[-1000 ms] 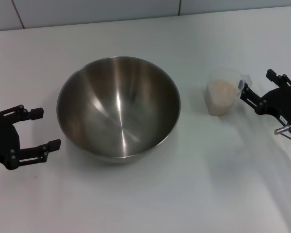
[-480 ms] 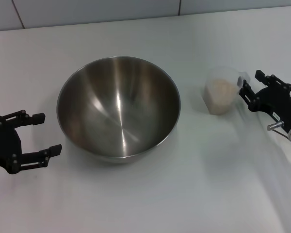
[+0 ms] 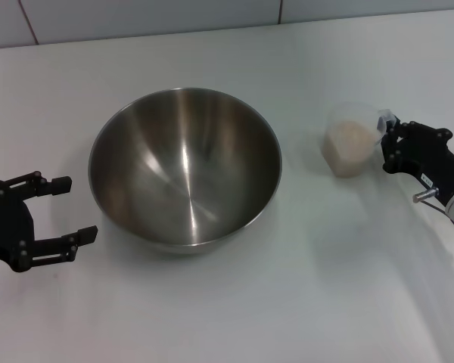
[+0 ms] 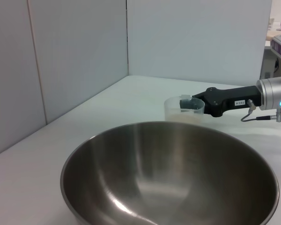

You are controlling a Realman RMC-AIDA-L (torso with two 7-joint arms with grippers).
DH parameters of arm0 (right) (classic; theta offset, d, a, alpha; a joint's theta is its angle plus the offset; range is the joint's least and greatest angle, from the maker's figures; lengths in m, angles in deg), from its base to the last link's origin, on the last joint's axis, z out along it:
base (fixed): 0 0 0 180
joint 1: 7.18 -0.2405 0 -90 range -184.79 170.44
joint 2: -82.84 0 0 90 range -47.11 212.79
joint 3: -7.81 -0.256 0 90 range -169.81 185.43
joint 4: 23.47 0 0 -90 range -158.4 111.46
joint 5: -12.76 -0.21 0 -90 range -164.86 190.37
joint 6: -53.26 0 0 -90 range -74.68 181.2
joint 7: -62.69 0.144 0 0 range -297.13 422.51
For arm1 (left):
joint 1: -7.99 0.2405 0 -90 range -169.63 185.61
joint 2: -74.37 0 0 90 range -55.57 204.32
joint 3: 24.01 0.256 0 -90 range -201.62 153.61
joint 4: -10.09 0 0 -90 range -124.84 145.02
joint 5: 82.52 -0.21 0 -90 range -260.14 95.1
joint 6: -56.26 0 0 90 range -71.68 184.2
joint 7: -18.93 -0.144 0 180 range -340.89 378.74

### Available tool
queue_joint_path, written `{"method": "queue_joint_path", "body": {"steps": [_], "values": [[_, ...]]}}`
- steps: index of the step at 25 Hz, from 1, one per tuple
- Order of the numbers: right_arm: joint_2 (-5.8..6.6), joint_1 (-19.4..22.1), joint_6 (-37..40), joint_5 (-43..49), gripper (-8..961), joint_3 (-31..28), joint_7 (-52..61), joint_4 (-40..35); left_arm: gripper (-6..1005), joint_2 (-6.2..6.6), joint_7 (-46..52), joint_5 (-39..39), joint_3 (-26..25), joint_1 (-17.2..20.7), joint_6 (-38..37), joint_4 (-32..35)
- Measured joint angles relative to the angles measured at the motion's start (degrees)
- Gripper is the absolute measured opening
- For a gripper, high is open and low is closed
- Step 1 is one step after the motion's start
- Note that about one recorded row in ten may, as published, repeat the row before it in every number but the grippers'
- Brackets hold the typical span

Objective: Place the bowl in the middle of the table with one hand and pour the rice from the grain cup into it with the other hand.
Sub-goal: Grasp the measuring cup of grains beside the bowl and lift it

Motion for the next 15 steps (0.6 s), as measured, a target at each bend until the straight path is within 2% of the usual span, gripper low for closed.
{"method": "queue_joint_path", "body": {"steps": [7, 15], "values": [[0.00, 0.0, 0.2, 0.1, 17, 0.0, 0.0, 0.0, 830, 0.04, 0.0, 0.0, 0.0, -0.1, 0.0, 0.1], [0.00, 0.2, 1.8, -0.2, 11, -0.3, -0.1, 0.0, 829, -0.03, 0.0, 0.0, 0.0, -0.1, -0.2, 0.1]]}}
